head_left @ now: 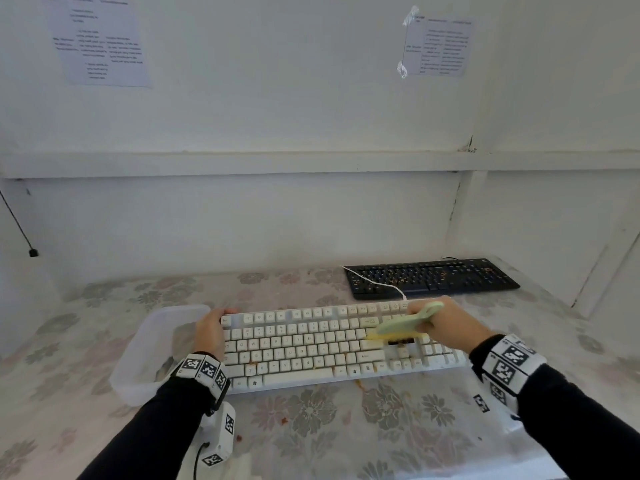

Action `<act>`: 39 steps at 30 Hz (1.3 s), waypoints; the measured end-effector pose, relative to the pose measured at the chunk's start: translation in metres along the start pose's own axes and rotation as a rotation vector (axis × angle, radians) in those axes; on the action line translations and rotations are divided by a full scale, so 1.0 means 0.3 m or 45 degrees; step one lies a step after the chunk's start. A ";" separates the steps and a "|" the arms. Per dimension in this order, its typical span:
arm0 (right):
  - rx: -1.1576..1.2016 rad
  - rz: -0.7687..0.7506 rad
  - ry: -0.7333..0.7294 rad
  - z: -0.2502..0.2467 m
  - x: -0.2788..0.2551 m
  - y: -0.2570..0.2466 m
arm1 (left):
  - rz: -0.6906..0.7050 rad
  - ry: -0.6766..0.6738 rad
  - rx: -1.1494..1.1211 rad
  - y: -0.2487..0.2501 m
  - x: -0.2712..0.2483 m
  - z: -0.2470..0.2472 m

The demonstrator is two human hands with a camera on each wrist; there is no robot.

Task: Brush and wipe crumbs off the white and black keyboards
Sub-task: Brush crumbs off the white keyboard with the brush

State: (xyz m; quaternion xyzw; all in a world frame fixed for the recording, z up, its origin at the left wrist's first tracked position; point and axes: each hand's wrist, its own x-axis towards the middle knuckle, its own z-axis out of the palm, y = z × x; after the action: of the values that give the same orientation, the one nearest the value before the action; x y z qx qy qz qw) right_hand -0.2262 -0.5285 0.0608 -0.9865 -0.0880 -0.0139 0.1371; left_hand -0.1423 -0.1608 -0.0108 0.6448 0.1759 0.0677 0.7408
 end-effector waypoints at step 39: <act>0.266 0.485 0.375 -0.078 -0.090 0.009 | 0.030 0.061 -0.010 0.034 -0.050 0.011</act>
State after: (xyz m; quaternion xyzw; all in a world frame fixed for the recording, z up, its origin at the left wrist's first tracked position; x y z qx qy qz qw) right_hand -0.2524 -0.5421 0.0811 -0.9532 0.1193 -0.1222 0.2495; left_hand -0.1538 -0.1670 0.0021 0.6421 0.1859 0.0925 0.7379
